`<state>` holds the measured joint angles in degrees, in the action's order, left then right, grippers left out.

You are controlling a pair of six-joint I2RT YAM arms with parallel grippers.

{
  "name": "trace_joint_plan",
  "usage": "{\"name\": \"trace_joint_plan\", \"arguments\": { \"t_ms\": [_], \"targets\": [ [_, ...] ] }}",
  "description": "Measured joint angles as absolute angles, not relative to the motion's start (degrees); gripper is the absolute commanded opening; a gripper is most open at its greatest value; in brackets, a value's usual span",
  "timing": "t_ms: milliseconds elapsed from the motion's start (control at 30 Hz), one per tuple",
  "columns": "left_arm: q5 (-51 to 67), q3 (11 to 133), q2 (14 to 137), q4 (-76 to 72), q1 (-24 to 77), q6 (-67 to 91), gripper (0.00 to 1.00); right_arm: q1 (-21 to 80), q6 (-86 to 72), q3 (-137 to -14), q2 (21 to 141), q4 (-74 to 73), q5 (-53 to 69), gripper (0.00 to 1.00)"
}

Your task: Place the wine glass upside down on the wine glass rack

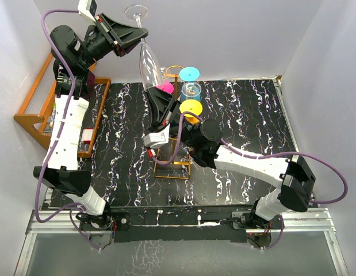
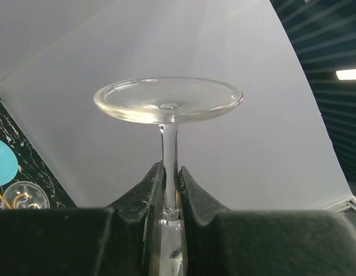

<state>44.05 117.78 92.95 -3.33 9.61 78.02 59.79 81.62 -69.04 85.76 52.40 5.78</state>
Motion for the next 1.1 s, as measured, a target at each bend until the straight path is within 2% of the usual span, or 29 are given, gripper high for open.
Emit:
{"name": "trace_joint_plan", "arguments": {
  "t_ms": [300, 833, 1100],
  "targets": [
    [46.48, 120.03, 92.9, -6.24, 9.96, 73.54, 0.0, 59.75, 81.8, -69.19, 85.76, 52.01, 6.81, 0.08],
    [41.69, 120.01, 91.92, -4.16, 12.51, 66.63, 0.0, 59.9, 80.9, -70.41, 86.94, 52.56, 4.19, 0.09],
    [41.25, 122.48, 91.39, -0.78, 13.34, 57.39, 0.0, 59.77, 78.59, -70.32, 86.91, 51.05, 4.45, 0.44]
  ]
}}
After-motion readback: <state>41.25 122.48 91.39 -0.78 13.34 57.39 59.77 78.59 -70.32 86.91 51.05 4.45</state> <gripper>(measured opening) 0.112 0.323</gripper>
